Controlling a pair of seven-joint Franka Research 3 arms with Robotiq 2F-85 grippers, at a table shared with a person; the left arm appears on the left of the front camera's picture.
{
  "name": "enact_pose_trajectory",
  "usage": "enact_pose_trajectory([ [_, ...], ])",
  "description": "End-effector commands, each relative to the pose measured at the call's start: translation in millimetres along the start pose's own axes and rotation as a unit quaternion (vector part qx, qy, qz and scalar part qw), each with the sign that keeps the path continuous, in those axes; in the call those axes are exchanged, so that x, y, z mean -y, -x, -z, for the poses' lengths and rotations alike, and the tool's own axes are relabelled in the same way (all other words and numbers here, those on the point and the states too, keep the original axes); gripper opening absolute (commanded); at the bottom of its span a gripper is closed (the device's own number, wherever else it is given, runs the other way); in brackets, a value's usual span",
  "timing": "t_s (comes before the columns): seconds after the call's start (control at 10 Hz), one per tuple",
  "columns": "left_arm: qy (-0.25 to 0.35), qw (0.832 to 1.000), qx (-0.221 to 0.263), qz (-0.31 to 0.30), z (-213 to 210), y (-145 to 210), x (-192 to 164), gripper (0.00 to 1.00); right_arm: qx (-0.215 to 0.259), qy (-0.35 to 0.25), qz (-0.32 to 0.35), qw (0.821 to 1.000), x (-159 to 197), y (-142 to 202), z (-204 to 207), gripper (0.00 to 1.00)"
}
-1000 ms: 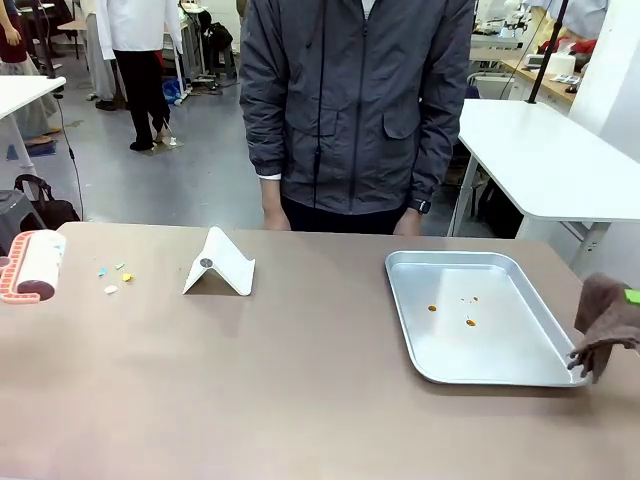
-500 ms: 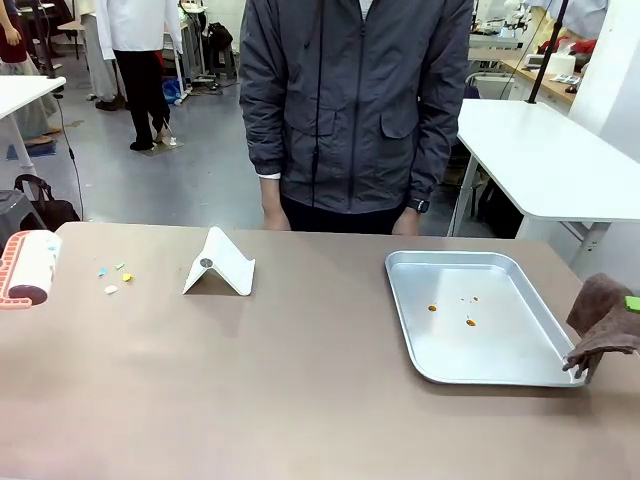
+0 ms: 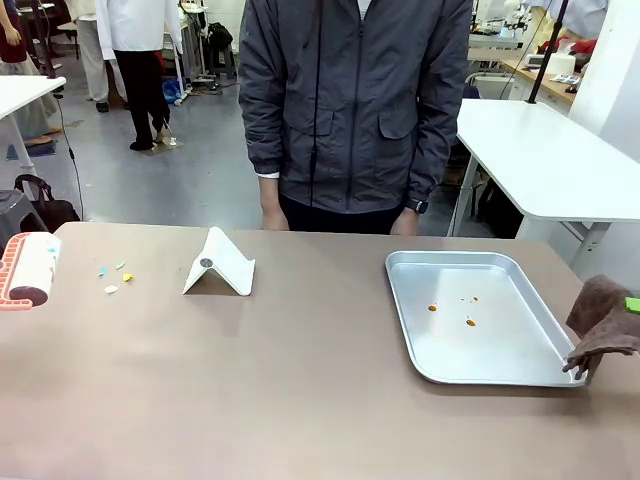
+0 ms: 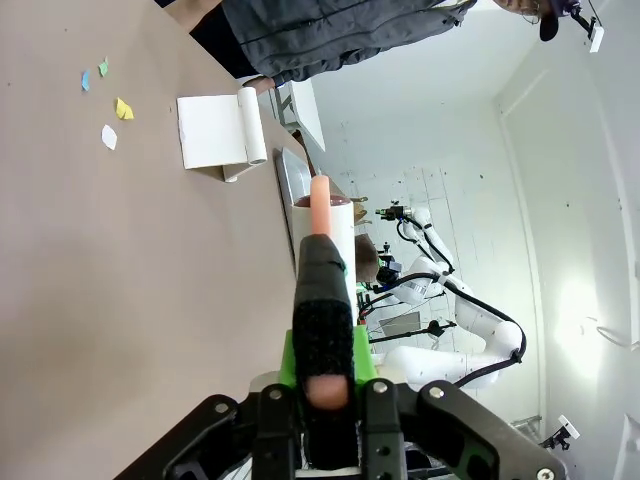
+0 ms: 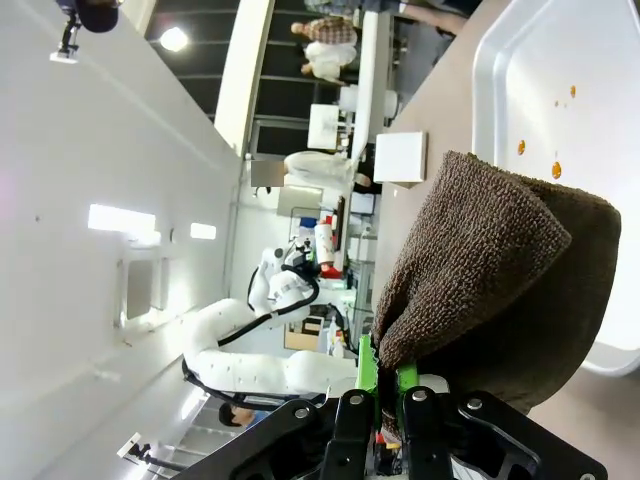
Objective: Clean the surface of the table.
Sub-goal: If a person points to the right, clean the right side of the table with your right hand, and if they point to the left, clean the left side with your left hand.
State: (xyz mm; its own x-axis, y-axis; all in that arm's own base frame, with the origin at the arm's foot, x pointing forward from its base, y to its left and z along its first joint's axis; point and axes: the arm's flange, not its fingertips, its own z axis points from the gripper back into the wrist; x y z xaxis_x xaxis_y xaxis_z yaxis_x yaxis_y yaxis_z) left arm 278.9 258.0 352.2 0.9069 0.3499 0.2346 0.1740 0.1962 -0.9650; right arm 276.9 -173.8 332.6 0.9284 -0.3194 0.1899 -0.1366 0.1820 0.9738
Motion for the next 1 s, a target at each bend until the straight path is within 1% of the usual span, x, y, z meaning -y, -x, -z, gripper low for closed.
enact_pose_trajectory([
  [0.0, 0.003, 1.0, 0.004, -0.002, -0.3, -1.2, 4.9, 0.0, 0.001, -0.001, 0.012, 1.0, -3.9, -0.2, -1.1, 0.0],
  [0.9, 0.003, 1.0, 0.004, -0.002, -0.3, -1.2, 4.9, 0.0, 0.001, -0.001, 0.012, 1.0, -3.9, -0.2, -1.1, 0.0],
])
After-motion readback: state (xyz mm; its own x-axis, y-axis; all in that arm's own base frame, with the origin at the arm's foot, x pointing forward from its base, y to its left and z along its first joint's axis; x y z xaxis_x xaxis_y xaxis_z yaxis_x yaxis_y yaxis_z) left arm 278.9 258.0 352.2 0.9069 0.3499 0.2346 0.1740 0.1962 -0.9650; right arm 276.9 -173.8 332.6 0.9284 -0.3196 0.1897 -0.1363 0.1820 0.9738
